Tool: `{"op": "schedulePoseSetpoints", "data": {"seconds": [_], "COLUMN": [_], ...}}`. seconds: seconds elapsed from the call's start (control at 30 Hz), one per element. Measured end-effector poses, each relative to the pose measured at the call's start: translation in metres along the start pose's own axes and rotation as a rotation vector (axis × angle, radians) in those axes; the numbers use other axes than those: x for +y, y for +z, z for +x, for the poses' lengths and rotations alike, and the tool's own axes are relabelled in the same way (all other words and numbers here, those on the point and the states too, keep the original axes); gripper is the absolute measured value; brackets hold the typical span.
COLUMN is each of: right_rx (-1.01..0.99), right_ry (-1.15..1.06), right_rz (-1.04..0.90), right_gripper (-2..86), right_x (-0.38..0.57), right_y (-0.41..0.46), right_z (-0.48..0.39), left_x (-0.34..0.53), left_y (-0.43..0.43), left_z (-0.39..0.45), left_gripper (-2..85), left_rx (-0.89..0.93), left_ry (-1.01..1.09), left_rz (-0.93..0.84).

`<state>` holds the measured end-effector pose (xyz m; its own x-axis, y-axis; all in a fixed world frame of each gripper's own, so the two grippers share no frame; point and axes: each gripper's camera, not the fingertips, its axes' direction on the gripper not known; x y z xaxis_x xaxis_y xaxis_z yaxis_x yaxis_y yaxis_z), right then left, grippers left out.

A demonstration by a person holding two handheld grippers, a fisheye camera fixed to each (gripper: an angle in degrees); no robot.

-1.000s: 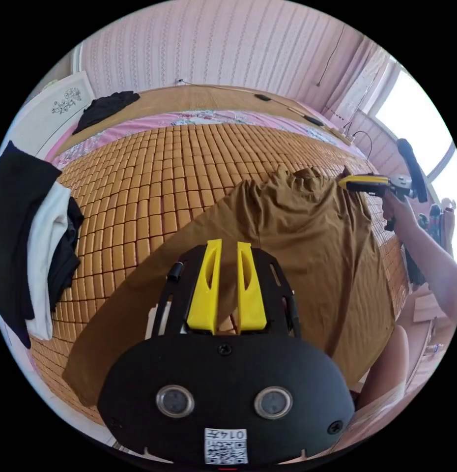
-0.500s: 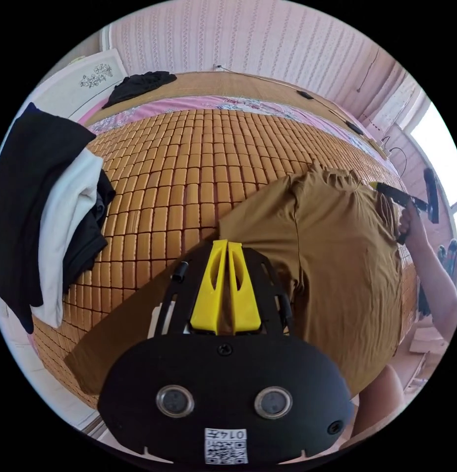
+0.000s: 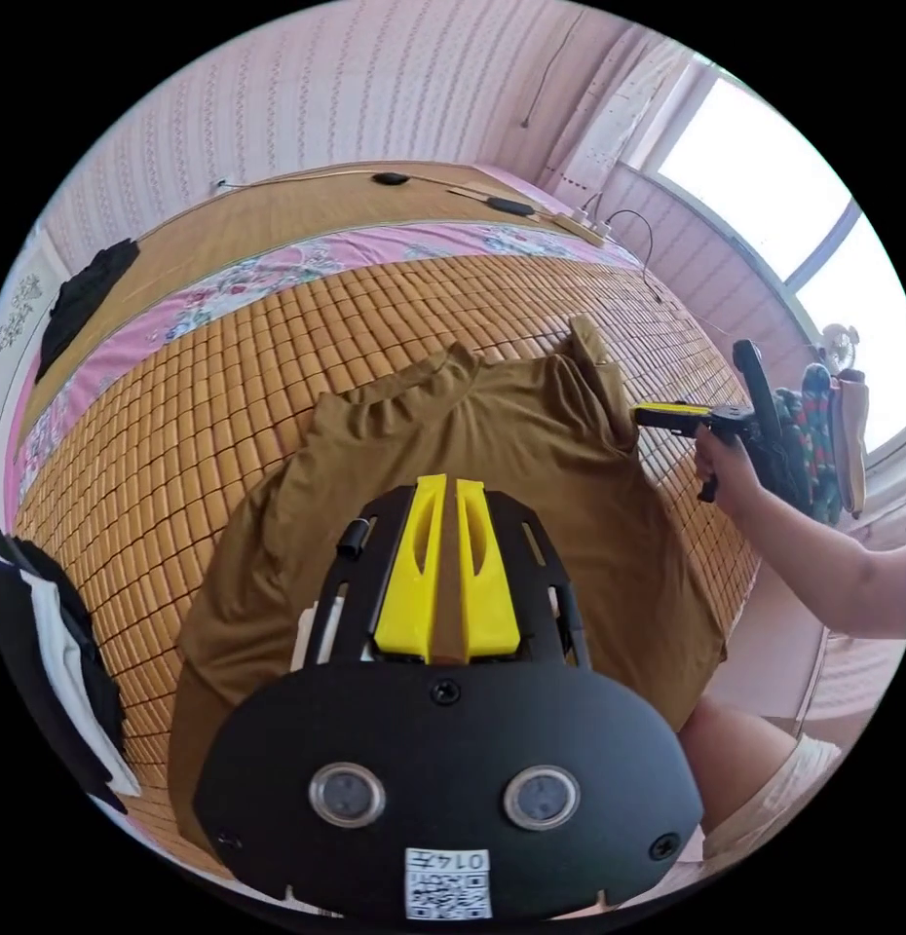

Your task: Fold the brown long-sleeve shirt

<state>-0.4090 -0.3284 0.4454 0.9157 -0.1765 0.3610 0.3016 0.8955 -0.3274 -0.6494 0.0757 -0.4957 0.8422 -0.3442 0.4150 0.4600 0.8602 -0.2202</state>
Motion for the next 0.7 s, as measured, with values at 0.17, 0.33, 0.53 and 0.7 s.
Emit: {"op": "schedulePoseSetpoints", "data": {"seconds": [0.17,0.33,0.53,0.7], "right_rx": [-0.068,0.004,0.312,0.254], "right_ry": [0.009,0.058,0.162,0.229], "right_rz": [0.014,0.115,-0.182,-0.202], "right_gripper": [-0.1,-0.1,-0.3,-0.4], "right_x": [0.013,0.055,0.11,0.135], "right_y": [-0.016,-0.119,-0.158,-0.155], "right_z": [0.011,0.041,0.094,0.115], "left_x": [-0.028,-0.055,-0.077,-0.09], "left_y": [0.064,0.119,0.168,0.228], "left_z": [0.043,0.075,0.108,0.144], "left_gripper": [0.7,2.7,4.0,5.2], "left_rx": [0.068,0.106,0.143,0.162], "left_ry": [0.08,0.152,0.217,0.27], "left_rz": [-0.039,-0.048,-0.048,-0.109]}}
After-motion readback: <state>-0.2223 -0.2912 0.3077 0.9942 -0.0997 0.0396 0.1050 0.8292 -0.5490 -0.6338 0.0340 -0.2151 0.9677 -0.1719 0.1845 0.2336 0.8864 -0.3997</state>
